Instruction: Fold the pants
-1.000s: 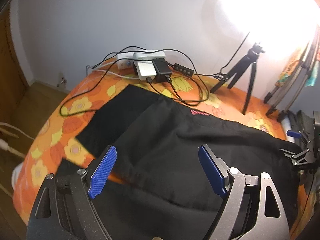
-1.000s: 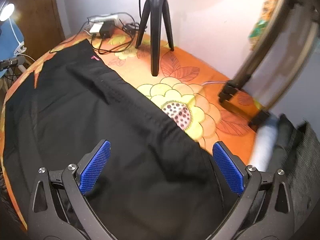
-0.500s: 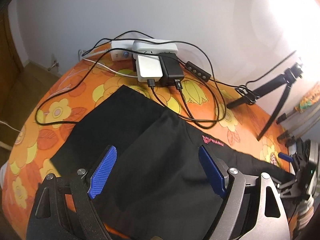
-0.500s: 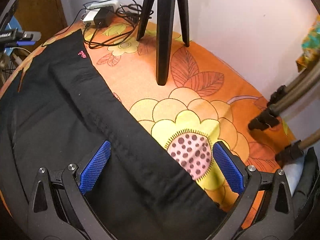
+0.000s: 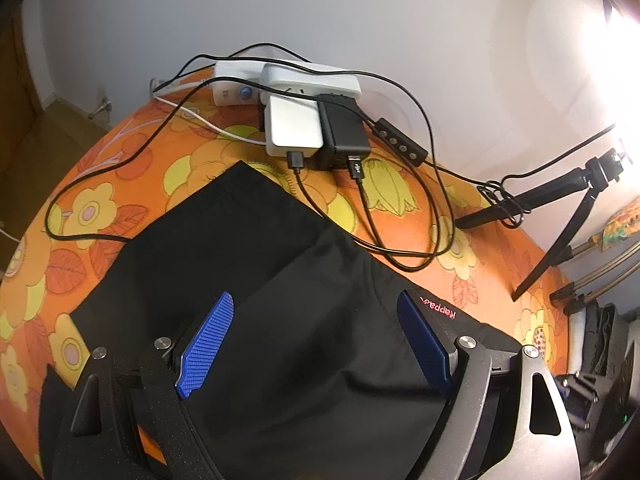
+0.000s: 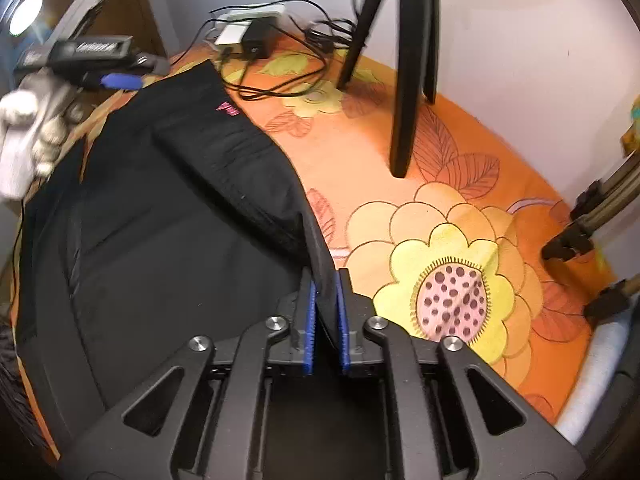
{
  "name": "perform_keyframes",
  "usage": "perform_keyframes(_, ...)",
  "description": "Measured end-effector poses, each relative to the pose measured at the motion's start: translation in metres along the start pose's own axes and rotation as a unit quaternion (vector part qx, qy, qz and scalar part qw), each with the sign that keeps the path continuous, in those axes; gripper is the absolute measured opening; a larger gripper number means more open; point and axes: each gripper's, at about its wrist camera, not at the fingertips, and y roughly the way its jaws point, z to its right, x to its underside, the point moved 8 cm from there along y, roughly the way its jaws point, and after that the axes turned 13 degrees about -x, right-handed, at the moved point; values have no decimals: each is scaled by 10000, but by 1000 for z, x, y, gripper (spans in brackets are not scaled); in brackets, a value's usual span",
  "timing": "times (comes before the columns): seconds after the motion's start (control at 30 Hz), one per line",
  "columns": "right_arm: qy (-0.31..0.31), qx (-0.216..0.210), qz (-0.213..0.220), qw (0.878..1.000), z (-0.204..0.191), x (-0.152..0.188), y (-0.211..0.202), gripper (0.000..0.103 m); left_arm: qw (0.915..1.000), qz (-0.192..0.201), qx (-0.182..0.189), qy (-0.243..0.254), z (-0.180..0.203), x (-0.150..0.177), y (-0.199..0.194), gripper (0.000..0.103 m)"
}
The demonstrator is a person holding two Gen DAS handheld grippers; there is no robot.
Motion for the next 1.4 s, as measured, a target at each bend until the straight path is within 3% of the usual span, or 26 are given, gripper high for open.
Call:
perform_keyframes(0.37, -535, -173, 309, 9979, -89, 20, -54, 7, 9986, -319, 426, -14, 23, 13, -11, 85)
perform_keyframes(0.67, -567, -673, 66, 9961, -148, 65, -37, 7, 9969, -717, 179, 280, 54, 39, 8, 85)
perform_keyframes(0.83, -682, -672, 4, 9954, -164, 78, -26, 7, 9951, -844, -181, 488, 65, 51, 20, 85)
perform_keyframes(0.93, -895, -494, -7, 9948, -171, 82, -23, 7, 9938, -673, -516, 725, 72, 54, 26, 85)
perform_keyframes(1.07, -867, -525, 39, 9948, -174, 84, -25, 7, 9945, -382, -689, 694, 73, 53, 27, 85)
perform_keyframes(1.3, -886, -347, 61, 9954, -176, 84, -25, 7, 9958, 5, -660, 631, 71, 50, 25, 83)
perform_keyframes(1.33, -859, -327, 70, 9957, -176, 83, -26, 7, 9964, 30, -618, 587, 70, 48, 24, 75)
perform_keyframes(1.37, -825, -314, 88, 9961, -176, 82, -27, 7, 9969, 101, -596, 507, 65, 46, 21, 52)
perform_keyframes(1.4, -817, -309, 106, 9961, -177, 82, -29, 7, 9974, 129, -562, 433, 59, 43, 20, 39)
